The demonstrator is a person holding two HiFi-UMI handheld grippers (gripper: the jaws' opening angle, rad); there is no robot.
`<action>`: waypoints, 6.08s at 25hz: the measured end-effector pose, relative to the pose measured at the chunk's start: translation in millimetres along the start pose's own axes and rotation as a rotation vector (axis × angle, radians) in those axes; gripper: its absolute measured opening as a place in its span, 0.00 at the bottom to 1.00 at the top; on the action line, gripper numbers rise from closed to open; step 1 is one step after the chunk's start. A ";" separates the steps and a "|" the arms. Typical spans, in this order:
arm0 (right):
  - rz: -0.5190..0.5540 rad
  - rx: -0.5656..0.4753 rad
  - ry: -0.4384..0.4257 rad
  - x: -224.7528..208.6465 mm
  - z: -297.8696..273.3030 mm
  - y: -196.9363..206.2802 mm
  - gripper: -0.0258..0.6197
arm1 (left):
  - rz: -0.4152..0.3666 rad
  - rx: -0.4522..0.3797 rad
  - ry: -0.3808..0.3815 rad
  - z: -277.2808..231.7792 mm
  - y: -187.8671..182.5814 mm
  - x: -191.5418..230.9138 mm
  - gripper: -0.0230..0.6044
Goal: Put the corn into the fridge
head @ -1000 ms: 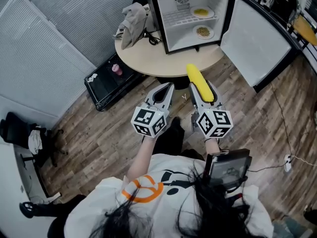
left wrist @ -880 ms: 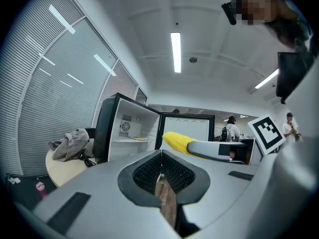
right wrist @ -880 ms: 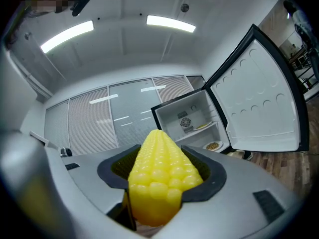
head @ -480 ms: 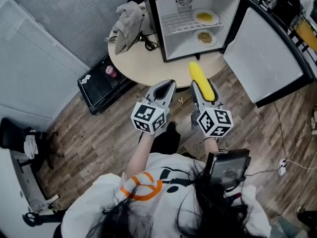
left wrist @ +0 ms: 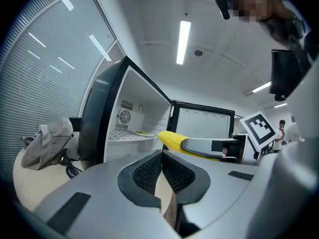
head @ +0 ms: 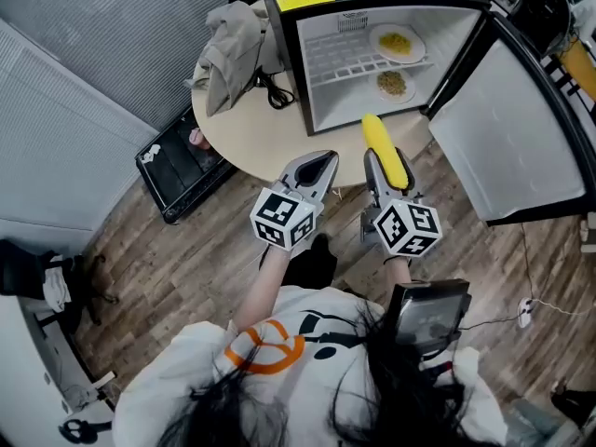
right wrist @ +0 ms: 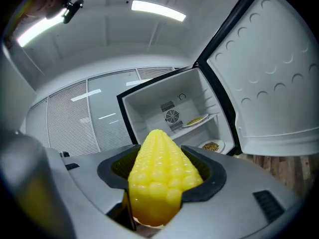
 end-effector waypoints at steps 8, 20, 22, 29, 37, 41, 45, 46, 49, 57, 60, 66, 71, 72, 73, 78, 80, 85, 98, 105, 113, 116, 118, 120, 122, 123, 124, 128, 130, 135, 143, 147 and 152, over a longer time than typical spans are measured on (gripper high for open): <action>-0.006 0.007 0.029 -16.1 -44.9 -4.3 0.44 | 0.008 0.014 0.074 -38.0 -2.1 20.0 0.06; 0.012 0.019 0.084 -26.3 -80.8 -7.8 0.44 | 0.025 0.038 0.183 -67.0 -0.3 37.5 0.05; 0.012 0.011 0.096 -31.6 -79.9 -11.6 0.44 | 0.028 0.045 0.183 -69.4 1.7 38.8 0.05; 0.012 0.001 0.091 -51.8 -83.3 -27.4 0.44 | 0.029 0.040 0.163 -76.6 1.4 40.3 0.05; 0.017 0.041 0.021 -76.8 -110.6 -47.5 0.44 | 0.024 0.020 0.109 -92.1 -11.2 33.0 0.05; 0.040 0.073 -0.025 -86.4 -128.6 -52.5 0.44 | 0.019 0.022 0.069 -97.7 -12.2 30.0 0.05; 0.070 0.105 -0.061 -92.3 -145.7 -53.5 0.44 | 0.018 0.013 0.034 -99.1 -15.6 29.8 0.05; 0.078 0.113 -0.071 -93.3 -150.5 -53.2 0.44 | 0.015 0.012 0.026 -99.3 -16.2 30.0 0.05; 0.109 0.138 -0.095 -95.0 -165.2 -52.3 0.44 | 0.010 0.010 0.005 -98.8 -17.4 30.4 0.05; 0.349 0.281 -0.137 -89.9 -210.5 -53.6 0.44 | -0.003 0.010 -0.020 -97.6 -18.9 32.1 0.05; 0.410 0.325 -0.106 -93.3 -220.0 -53.8 0.44 | -0.005 0.014 -0.026 -95.8 -18.4 32.2 0.05; 0.474 0.381 -0.064 -103.2 -229.5 -50.8 0.44 | 0.000 0.018 -0.040 -88.5 -16.6 39.1 0.05; 0.536 0.421 -0.053 -101.3 -238.2 -53.0 0.44 | 0.007 0.023 -0.039 -86.1 -14.3 41.2 0.05; 0.550 0.432 -0.046 -100.0 -239.7 -52.3 0.44 | 0.007 0.023 -0.039 -85.7 -13.8 41.2 0.05; 0.561 0.445 -0.039 -99.5 -241.1 -50.9 0.44 | 0.008 0.023 -0.038 -85.3 -13.3 41.2 0.05; 0.558 0.468 -0.049 -102.5 -244.4 -49.1 0.44 | 0.015 0.022 -0.033 -84.6 -11.8 42.6 0.05; 0.545 0.471 -0.062 -101.4 -243.4 -49.2 0.47 | 0.015 0.024 -0.027 -85.2 -11.4 41.8 0.05; 0.475 0.427 -0.068 -100.6 -234.5 -51.7 0.49 | 0.019 0.025 -0.019 -83.7 -10.5 41.7 0.05; 0.294 0.234 -0.049 -84.0 -174.0 -91.2 0.49 | 0.021 0.032 -0.007 -76.8 -9.0 45.6 0.05; 0.233 0.192 -0.055 -63.9 -140.9 -82.8 0.49 | 0.017 0.018 0.032 -75.1 -14.4 44.2 0.05; 0.168 0.195 -0.018 -45.0 -115.7 -56.5 0.49 | 0.017 0.020 0.096 -70.4 -15.6 43.7 0.05; 0.157 0.196 0.002 -36.9 -107.7 -46.6 0.49 | 0.017 0.030 0.126 -66.1 -13.0 44.9 0.05; 0.159 0.197 0.013 -30.5 -102.7 -38.6 0.49 | 0.016 0.035 0.146 -63.0 -10.6 46.2 0.05; 0.156 0.202 0.028 -24.0 -96.2 -29.2 0.47 | 0.015 0.042 0.167 -60.1 -7.3 46.7 0.05; 0.149 0.207 0.044 -17.3 -88.7 -20.0 0.45 | 0.019 0.050 0.185 -57.3 -2.9 47.3 0.05; 0.146 0.210 0.050 -14.1 -85.1 -16.1 0.44 | 0.023 0.055 0.193 -56.3 -0.5 47.6 0.05; 0.145 0.214 0.055 -11.4 -81.5 -12.7 0.43 | 0.028 0.060 0.202 -55.8 1.8 47.5 0.05; 0.141 0.221 0.077 -3.3 -65.5 -2.4 0.37 | 0.044 0.078 0.237 -53.2 10.8 40.1 0.05; 0.146 0.217 0.086 0.0 -58.5 0.1 0.28 | 0.046 0.085 0.253 -51.8 13.7 34.8 0.05; 0.146 0.215 0.092 1.4 -46.1 1.6 0.25 | 0.047 0.089 0.280 -52.0 16.3 22.6 0.05; 0.137 0.204 0.083 0.2 -14.8 2.1 0.17 | 0.038 0.092 0.264 -48.9 16.8 2.0 0.05; 0.127 0.198 0.077 -1.4 12.5 -2.1 0.15 | 0.026 0.088 0.262 -38.7 16.4 -23.3 0.05; 0.141 0.215 0.047 1.1 44.9 -0.8 0.13 | -0.020 0.100 0.248 -15.8 24.2 -57.0 0.05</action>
Point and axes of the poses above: the fingertips, and each gripper's own axes: z backward along the fingers, x to its left, y out of its underside, the point moved 7 cm from there along z, backward along the fingers, and after that the axes turned 15 degrees about -y, right-handed, at the moved point
